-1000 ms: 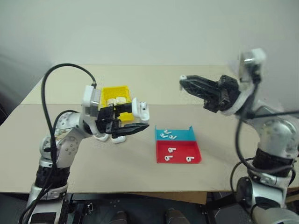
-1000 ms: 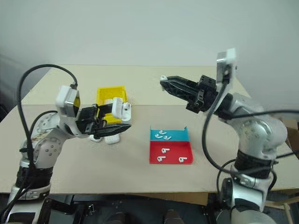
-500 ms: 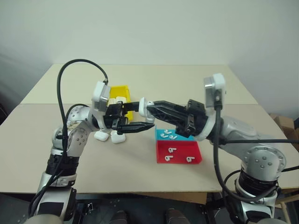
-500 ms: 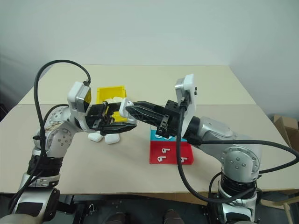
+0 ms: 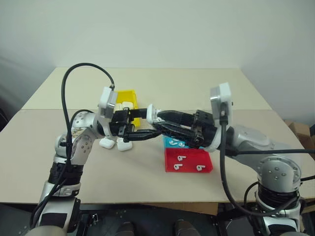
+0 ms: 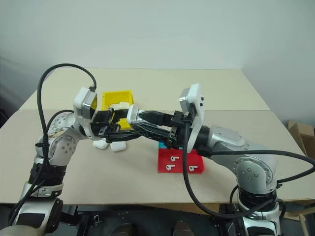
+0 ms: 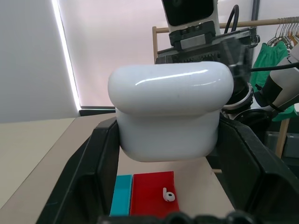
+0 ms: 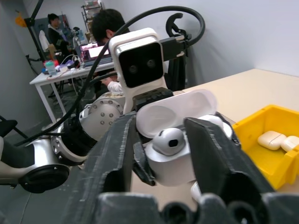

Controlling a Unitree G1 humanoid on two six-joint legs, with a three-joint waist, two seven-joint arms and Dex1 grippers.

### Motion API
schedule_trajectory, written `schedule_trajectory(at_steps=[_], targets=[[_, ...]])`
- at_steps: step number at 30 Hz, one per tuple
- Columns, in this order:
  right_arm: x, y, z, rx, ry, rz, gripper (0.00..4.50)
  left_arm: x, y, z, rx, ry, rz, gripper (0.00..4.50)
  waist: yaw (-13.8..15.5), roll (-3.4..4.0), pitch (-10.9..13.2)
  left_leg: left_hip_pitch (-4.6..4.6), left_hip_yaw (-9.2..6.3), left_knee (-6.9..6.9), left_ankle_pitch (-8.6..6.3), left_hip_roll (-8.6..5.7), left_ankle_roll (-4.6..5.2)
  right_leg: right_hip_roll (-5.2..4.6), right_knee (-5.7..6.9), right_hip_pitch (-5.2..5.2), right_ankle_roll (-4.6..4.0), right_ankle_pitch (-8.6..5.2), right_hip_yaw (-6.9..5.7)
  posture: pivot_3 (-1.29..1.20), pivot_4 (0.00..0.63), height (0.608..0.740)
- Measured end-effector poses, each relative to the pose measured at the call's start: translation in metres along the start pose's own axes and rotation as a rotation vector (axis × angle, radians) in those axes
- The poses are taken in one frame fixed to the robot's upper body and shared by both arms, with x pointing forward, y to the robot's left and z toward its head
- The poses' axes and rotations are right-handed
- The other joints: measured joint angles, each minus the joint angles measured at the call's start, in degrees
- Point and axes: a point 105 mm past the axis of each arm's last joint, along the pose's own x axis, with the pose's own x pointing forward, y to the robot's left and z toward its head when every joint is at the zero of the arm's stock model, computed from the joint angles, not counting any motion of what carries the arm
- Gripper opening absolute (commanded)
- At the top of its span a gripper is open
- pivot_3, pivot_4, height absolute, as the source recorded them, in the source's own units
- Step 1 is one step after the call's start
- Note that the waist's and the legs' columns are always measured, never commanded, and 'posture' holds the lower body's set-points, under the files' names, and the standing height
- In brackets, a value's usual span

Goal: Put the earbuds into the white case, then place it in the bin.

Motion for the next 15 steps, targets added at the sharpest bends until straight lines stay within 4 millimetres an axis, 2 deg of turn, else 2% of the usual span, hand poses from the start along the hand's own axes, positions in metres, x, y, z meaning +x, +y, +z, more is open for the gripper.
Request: schedule_trajectory(at_steps=[9, 12, 15], targets=[[-0.011, -0.004, 0.003, -0.031, 0.056, -0.009, 2.99, 0.001, 0.000, 0.000, 0.005, -0.007, 0.000, 2.81, 0.12, -0.01, 0.01, -0.02, 0.00, 0.00, 0.00, -0.01, 0.00, 0.00, -0.03, 0.01, 0.00, 0.00, 0.00, 0.00, 0.150, 0.740], [-0.020, -0.001, 0.019, -0.049, 0.065, 0.024, 2.44, 0.002, 0.002, -0.002, 0.011, -0.010, -0.003, 2.81, 0.14, -0.01, 0.01, -0.03, 0.00, 0.00, 0.00, -0.01, 0.00, -0.01, -0.04, 0.01, 0.00, 0.00, 0.00, 0.00, 0.150, 0.740], [-0.026, 0.003, 0.035, -0.118, 0.103, 0.048, 1.43, 0.003, 0.008, -0.008, 0.007, -0.005, 0.008, 2.81, 0.13, -0.01, 0.01, 0.00, -0.02, 0.00, 0.00, -0.01, 0.01, 0.00, -0.05, 0.04, 0.00, 0.00, -0.02, 0.00, 0.150, 0.740]])
